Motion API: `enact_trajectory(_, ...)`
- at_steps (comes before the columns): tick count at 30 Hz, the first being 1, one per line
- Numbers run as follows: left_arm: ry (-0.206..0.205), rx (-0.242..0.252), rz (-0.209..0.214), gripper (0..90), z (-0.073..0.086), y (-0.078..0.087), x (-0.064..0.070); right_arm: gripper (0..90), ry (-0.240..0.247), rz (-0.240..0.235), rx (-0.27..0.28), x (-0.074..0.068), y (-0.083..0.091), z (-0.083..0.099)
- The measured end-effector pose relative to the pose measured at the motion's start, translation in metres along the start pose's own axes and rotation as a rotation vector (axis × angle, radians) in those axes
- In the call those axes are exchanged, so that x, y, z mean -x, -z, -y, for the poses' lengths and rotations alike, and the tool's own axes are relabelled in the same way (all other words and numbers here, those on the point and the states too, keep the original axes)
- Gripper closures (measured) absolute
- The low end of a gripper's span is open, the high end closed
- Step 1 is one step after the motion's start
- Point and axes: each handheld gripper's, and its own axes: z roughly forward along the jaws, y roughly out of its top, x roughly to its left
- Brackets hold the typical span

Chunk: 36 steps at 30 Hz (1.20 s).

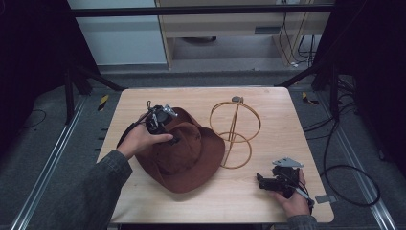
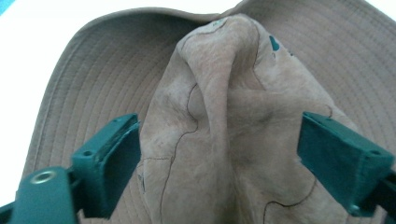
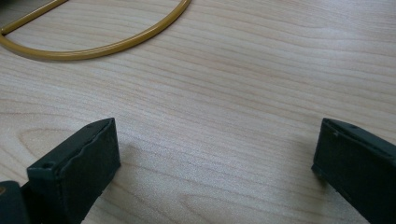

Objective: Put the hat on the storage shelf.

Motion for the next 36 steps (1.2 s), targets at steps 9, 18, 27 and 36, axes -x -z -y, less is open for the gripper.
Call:
enact_trajectory(9,0.010,-0.019,0.013,25.0,0.000,-0.013,-0.002,0.6,-0.001,0.000,-0.001,0.000,0.000,0.000)
enact_trajectory(18,0.005,-0.040,0.018,46.1,-0.003,-0.022,0.000,0.6,-0.001,0.001,-0.001,0.000,0.000,0.000)
enact_trajectory(27,-0.025,-0.094,0.037,73.5,-0.005,-0.025,0.004,0.7,-0.001,-0.001,0.000,0.000,0.000,0.000)
enact_trajectory(36,-0.018,-0.065,0.037,88.3,-0.003,-0.012,0.002,0.6,-0.003,-0.001,-0.002,-0.001,0.000,0.000)
